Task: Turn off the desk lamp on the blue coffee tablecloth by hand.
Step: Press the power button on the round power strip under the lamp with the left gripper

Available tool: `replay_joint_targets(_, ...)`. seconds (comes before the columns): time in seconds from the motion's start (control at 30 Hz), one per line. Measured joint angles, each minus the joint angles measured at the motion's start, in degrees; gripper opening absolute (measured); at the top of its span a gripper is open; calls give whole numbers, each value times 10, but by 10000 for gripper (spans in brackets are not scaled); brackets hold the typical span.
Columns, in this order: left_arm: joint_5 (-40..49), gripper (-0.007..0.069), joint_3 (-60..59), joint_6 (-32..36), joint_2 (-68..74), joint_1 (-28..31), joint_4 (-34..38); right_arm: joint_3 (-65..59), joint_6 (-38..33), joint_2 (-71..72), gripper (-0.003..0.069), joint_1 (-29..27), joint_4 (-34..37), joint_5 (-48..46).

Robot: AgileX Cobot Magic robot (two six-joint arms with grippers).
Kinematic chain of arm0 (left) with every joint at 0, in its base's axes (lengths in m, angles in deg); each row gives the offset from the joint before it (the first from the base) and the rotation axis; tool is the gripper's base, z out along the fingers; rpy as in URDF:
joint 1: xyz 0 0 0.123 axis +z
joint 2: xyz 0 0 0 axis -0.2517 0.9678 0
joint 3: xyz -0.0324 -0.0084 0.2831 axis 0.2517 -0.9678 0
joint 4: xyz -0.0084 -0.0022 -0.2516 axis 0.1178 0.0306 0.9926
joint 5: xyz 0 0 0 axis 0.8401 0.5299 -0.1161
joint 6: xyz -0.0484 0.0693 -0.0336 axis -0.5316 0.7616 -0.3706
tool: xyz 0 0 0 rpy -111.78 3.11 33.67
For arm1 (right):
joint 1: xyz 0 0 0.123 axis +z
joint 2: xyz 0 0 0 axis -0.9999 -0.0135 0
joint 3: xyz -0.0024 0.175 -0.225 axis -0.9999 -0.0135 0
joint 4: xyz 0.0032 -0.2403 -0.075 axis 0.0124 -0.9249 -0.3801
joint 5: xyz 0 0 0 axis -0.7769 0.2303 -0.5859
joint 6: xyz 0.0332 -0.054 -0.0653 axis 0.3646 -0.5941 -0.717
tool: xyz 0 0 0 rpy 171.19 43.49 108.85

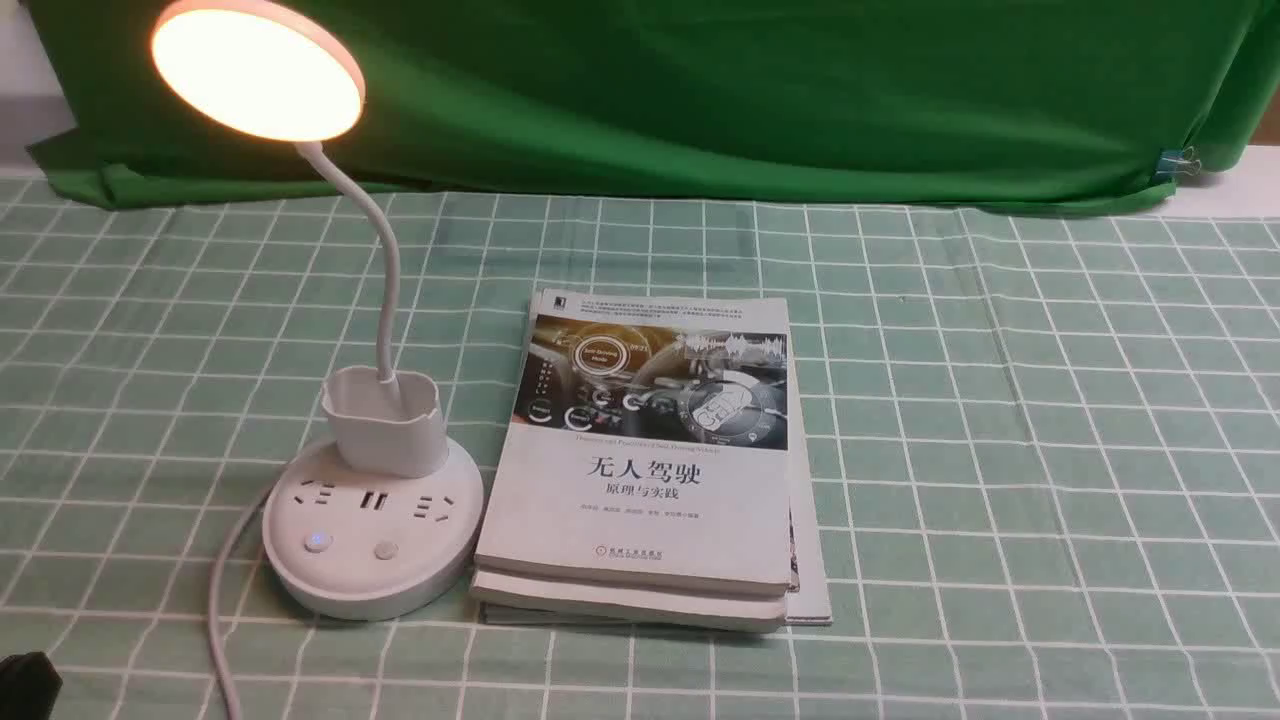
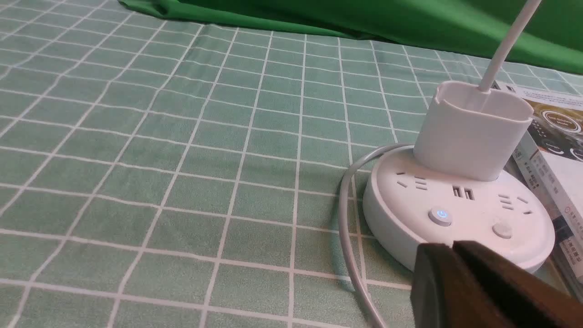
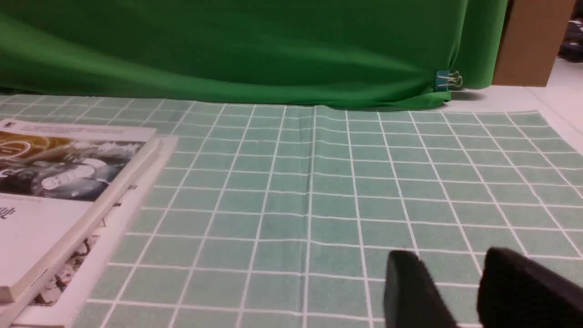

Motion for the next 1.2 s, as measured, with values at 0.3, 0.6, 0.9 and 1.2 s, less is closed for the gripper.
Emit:
replay_joint_targets(0.3,0,23,0,0,0,0,0,0,0,0,242,0,0,0)
replay_joint_targets(0.6,-1,23,0,0,0,0,0,0,0,0,242,0,0,0)
replay_joint_targets(0.9,-80,23,0,-33,0,0,197,0,0,0,242,0,0,0)
replay_joint_targets(1.2,-188,23,0,-45,0,0,330,0,0,0,242,0,0,0)
